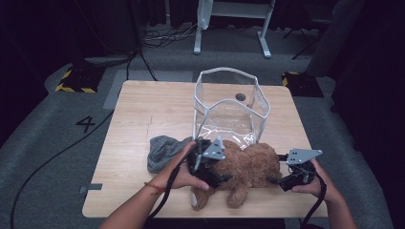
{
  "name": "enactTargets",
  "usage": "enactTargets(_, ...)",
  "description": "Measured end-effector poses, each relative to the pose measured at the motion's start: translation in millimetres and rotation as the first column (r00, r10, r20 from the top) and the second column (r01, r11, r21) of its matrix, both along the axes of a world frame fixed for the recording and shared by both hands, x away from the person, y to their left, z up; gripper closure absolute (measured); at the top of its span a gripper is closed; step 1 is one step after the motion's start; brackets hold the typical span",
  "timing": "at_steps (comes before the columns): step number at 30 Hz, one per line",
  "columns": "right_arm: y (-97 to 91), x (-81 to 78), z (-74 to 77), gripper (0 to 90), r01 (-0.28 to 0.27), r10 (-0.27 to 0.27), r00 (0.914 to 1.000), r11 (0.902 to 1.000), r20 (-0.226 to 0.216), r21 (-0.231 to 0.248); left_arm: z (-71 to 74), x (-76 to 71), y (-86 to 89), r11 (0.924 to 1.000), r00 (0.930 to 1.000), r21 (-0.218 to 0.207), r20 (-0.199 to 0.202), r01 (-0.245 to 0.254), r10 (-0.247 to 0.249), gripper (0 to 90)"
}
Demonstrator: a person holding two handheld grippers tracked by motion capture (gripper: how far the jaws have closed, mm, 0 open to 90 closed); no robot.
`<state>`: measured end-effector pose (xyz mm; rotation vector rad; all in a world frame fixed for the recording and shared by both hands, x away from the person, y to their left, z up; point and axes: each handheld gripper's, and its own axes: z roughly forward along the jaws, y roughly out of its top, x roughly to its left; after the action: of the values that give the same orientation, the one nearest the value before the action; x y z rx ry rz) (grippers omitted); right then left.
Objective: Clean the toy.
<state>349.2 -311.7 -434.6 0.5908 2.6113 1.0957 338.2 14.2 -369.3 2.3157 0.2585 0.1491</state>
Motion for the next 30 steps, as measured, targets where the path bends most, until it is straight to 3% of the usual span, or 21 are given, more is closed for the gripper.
enactTargets(4, 4.6, 1.3, 0.3, 14.6, -0.001, 0.001, 1.0000, 1.0000, 0.010, 0.001, -2.5, 8.8, -31.9, 0.9970, 0.9995, 0.071, -0.004, 0.033, -0.033, 16.2)
enactTargets(8, 11.1, 1.9, 1.3, 17.9, -0.008, 0.008, 0.9995, 1.0000, 0.030, 0.003, -10.7, 19.9, -40.7, 0.9949, 0.9995, 0.100, -0.029, 0.015, -0.012, 16.9)
enactTargets(13, 20.6, 2.6, 3.8, 39.4, -0.025, 0.024, 0.9987, 0.9993, 0.045, 0.027, -26.2, 28.6, -36.7, 0.9917, 0.9980, 0.129, -0.062, 0.001, 0.007, 21.6)
enactTargets(17, 26.3, -0.9, 5.6, 64.0, -0.012, 0.009, 0.9955, 0.9994, 0.094, 0.033, -29.0, 26.8, -31.9, 0.9904, 0.9987, 0.138, -0.048, -0.013, 0.020, 22.7)
enactTargets(20, 28.4, -3.5, 9.2, 74.1, 0.003, -0.007, 0.9899, 0.9995, 0.141, 0.033, -25.1, 26.7, -26.8, 0.9917, 0.9988, 0.127, -0.042, -0.021, 0.027, 22.4)
enactTargets(26, 35.2, -7.9, 29.1, 79.8, -0.013, -0.001, 0.9770, 0.9979, 0.213, 0.064, -14.9, 22.0, -13.6, 0.9926, 0.9979, 0.107, -0.026, -0.056, 0.060, 19.1)
enactTargets(30, 51.8, -12.5, 54.8, 81.8, -0.064, 0.053, 0.9560, 0.9975, 0.288, 0.029, -6.9, 16.9, -4.6, 0.9884, 0.9959, 0.123, -0.005, -0.089, 0.090, 16.2)
